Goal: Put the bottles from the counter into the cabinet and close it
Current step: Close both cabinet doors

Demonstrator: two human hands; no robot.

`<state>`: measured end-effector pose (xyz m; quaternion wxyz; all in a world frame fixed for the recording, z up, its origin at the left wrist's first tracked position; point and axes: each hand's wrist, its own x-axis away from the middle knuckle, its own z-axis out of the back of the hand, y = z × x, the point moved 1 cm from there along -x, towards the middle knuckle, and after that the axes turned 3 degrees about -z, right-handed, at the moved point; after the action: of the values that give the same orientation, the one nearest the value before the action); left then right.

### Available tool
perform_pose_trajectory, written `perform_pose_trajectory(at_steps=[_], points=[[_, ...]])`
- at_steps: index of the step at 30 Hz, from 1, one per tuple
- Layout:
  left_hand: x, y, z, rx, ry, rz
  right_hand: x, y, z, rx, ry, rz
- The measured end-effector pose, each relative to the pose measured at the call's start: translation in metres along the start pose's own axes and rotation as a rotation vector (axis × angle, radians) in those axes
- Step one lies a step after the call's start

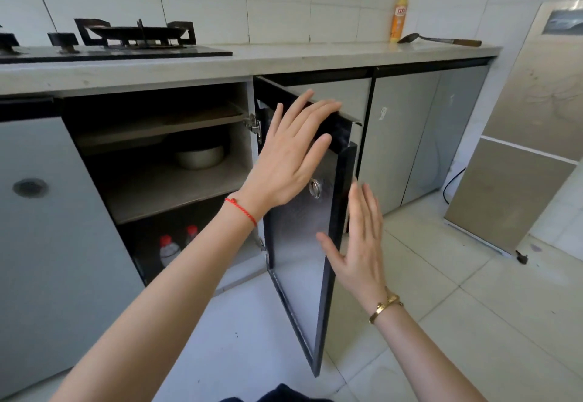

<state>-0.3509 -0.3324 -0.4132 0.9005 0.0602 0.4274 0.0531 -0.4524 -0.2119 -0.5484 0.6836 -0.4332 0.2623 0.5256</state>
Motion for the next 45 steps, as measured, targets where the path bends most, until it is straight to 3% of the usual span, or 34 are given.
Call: perform_pose_trajectory(at_steps=[9,21,27,36,45], points=[[0.077,-0.013,0.061,-0.107,0.046,0.115,-0.003,-0.059,-0.042,-0.159,-0.118,0.287],[0.184,-0.037,0.088,-0.287,0.222,0.504,-0.027,-0.147,-0.110,-0.294,-0.329,0.327],[0.220,-0.083,0.088,-0.172,0.255,0.700,-0.055,-0.183,-0.147,-0.318,-0.416,0.329],[0.217,-0.127,0.112,-0.385,0.105,0.824,-0.092,-0.214,-0.197,-0.205,-0.443,0.352],[0.219,-0.168,0.120,-0.595,0.071,0.894,-0.110,-0.228,-0.232,-0.151,-0.393,0.353]])
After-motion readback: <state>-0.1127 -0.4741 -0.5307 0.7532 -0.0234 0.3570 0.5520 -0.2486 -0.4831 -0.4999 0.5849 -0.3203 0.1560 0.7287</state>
